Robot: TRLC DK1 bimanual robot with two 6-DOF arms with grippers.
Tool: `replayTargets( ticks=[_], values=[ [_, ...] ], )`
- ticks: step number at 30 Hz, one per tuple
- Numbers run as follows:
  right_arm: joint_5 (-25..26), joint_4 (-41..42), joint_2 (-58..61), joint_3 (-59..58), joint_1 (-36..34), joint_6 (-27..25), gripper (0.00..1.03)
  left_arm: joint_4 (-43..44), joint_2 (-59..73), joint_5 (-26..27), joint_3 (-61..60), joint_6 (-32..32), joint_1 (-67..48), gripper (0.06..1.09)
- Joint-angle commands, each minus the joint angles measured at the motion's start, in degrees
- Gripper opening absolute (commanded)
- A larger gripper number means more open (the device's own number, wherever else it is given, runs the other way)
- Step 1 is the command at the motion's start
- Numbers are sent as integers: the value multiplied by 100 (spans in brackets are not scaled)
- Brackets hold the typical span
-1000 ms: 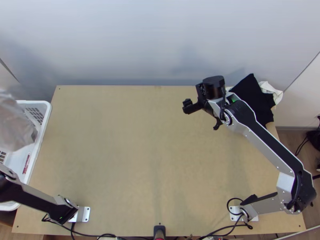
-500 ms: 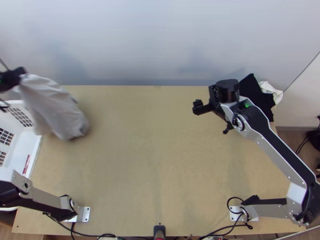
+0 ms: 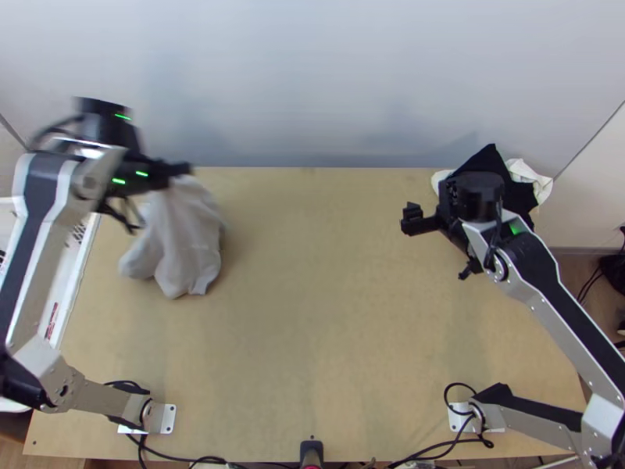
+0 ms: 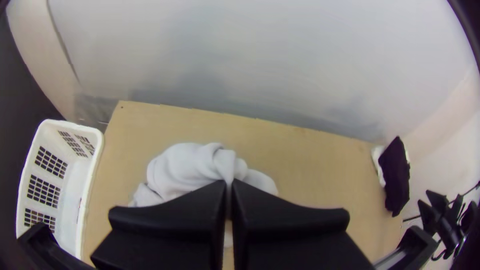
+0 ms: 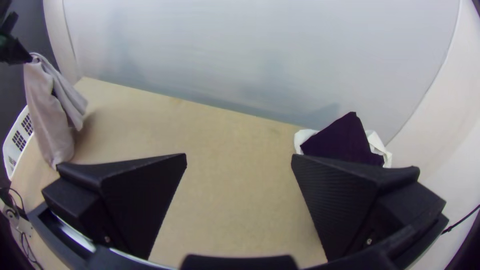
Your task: Fold the t-shirt
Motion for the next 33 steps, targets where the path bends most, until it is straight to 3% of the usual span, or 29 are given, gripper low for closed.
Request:
replayTargets(
  ticks=[1,5,12,19,33],
  values=[
    [-12,134,-512,-581,-68,35,98,263,213,-835,-426,-82,-1623,9],
    [-30,187,-811,-924,-191,97,98,272,547,-1160,-215,6,-2396,9],
    [-117,398,-1241,-1442,-542,325,98,298,1197,-1213,304,446,-3618,9],
    [-153,943,-1206,-1635,-1456,642,98,553,1628,-1195,497,1157,-4488,9],
    [-276,1717,-731,-1715,-2361,1002,98,860,3307,-861,1728,1157,-5560,9]
  ],
)
